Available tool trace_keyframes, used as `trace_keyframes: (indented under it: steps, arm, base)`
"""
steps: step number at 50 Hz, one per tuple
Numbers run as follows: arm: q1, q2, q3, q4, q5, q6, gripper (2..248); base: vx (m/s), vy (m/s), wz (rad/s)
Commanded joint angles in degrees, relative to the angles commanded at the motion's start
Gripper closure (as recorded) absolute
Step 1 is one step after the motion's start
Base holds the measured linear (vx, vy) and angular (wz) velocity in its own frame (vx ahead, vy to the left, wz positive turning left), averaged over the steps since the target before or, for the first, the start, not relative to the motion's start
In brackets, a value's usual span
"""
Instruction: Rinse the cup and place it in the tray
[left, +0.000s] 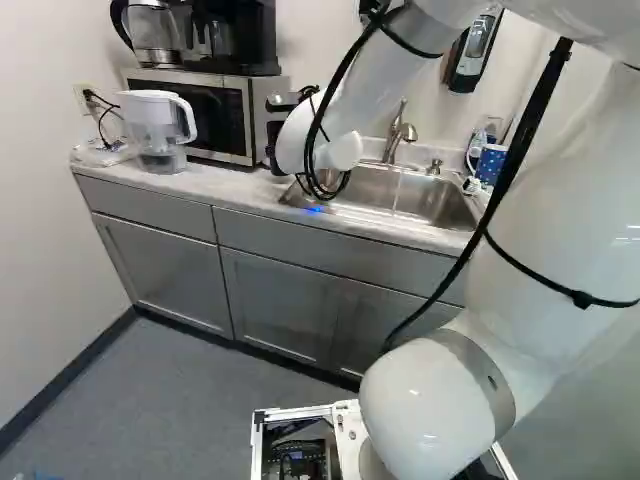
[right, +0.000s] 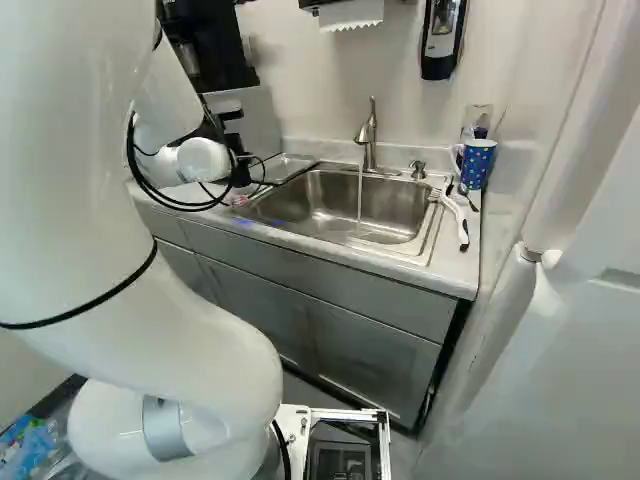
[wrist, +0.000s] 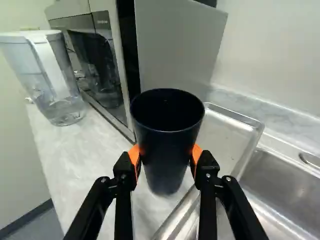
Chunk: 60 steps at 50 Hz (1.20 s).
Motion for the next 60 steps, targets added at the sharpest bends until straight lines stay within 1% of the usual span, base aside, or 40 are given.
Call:
trace_keyframes:
  steps: [20,38,60]
  arm:
    - [-2.68,0.47,-2.05,0.0,0.0,0.0,131]
    - [-5.1,3.12,-1.71,0.0,0.0,0.0,131]
    - [-8.51,4.39,-0.48,0.0,0.0,0.0,131]
  base:
    - [0.0,0.0,0.0]
    - [0.0,0.0,0.0]
    - [0.0,0.0,0.0]
